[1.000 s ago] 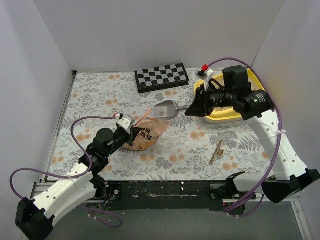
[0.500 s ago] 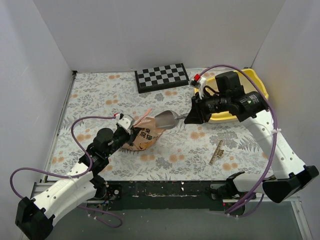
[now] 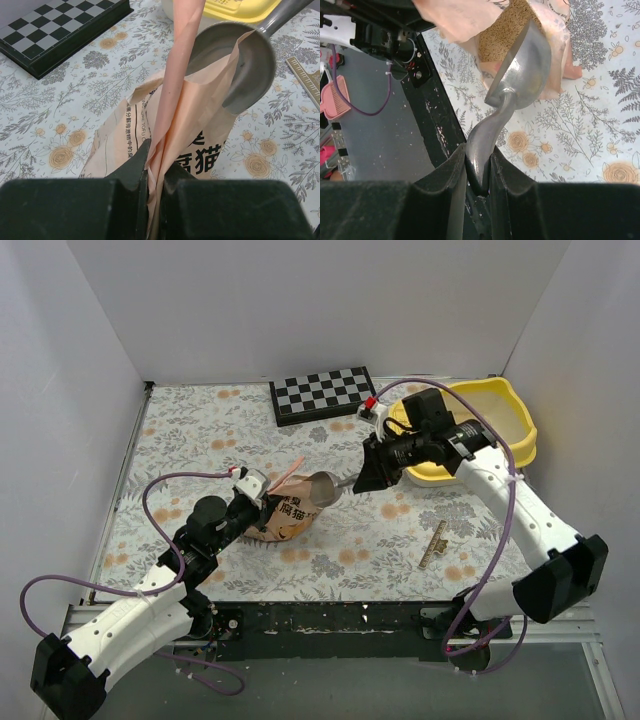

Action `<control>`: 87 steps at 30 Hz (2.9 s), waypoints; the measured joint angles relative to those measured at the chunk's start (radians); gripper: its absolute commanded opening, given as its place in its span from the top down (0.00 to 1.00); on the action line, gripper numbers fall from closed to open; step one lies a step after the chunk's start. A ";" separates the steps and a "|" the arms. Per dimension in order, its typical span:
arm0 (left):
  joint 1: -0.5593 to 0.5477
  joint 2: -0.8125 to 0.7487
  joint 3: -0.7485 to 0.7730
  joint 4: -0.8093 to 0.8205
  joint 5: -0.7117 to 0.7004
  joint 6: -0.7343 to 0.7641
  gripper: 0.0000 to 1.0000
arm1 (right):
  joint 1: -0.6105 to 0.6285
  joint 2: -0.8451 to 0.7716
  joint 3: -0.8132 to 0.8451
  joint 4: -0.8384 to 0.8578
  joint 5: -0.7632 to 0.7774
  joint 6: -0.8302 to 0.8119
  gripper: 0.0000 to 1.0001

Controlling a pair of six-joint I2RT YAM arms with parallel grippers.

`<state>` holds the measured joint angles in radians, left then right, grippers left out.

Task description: Fill the litter box with clean litter

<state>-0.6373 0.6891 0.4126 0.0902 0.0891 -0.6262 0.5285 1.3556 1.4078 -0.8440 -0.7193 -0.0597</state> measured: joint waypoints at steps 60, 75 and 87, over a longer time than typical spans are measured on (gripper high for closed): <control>0.000 0.027 0.008 0.005 0.000 0.005 1.00 | -0.016 0.147 -0.319 0.675 -0.015 0.528 0.52; 0.000 0.028 0.009 0.004 0.000 0.005 1.00 | 0.043 0.213 -0.320 0.716 0.006 0.560 0.39; 0.000 0.028 0.009 0.004 0.000 0.005 1.00 | 0.116 0.296 -0.315 0.807 0.014 0.616 0.44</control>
<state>-0.6373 0.7174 0.4213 0.0940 0.0891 -0.6216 0.6445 1.6520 1.0924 -0.0368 -0.7048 0.5560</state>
